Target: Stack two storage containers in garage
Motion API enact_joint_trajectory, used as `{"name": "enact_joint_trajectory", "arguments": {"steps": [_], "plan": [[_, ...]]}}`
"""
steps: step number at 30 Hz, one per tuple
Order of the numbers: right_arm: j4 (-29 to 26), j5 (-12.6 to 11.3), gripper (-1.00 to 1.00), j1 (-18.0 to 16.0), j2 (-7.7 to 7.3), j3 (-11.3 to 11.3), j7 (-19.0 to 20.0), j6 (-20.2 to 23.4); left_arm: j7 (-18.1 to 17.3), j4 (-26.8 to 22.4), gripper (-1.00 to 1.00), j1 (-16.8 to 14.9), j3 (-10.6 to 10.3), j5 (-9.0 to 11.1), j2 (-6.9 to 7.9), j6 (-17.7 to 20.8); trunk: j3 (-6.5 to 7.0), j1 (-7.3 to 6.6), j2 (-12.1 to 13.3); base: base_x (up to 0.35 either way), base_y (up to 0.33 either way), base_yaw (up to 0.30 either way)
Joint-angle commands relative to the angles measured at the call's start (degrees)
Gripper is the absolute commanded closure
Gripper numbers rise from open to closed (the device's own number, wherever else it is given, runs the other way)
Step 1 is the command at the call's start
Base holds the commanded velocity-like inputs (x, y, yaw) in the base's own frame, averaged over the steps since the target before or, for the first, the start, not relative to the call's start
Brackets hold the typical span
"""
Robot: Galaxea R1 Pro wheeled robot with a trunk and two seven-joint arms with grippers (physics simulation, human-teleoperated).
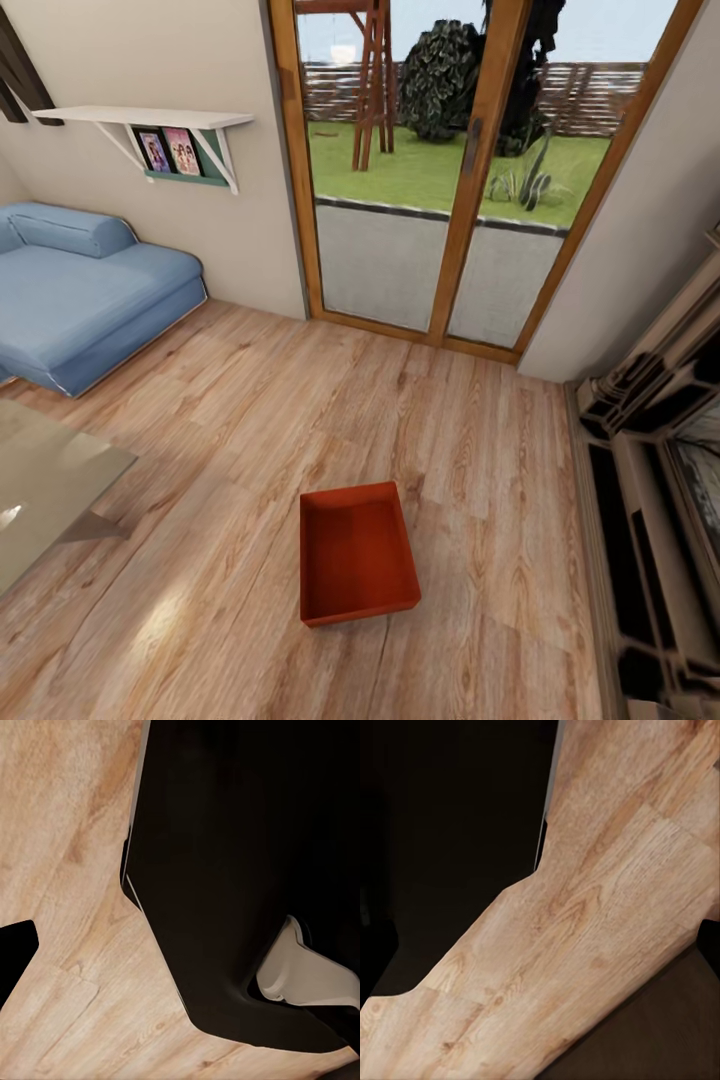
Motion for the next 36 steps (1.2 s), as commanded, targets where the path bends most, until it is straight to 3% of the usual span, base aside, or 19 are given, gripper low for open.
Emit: {"name": "enact_joint_trajectory", "arguments": {"steps": [1, 36], "plan": [[0.17, -0.24, -1.0, -0.07, -0.01, 0.45, -0.17, -0.32, -0.03, 0.02, -1.0, -0.03, 0.1, 0.3, 0.0, -0.05, -0.15, 0.02, -0.09, 0.0, 0.0, 0.0], [0.17, -0.33, -1.0, -0.07, -0.25, 0.46, -0.31, -0.33, 0.04, 0.02, -1.0, -0.03, 0.11, 0.38, 0.05, -0.05, -3.23, 0.02, -0.09, 0.0, 0.0, 0.0]]}}
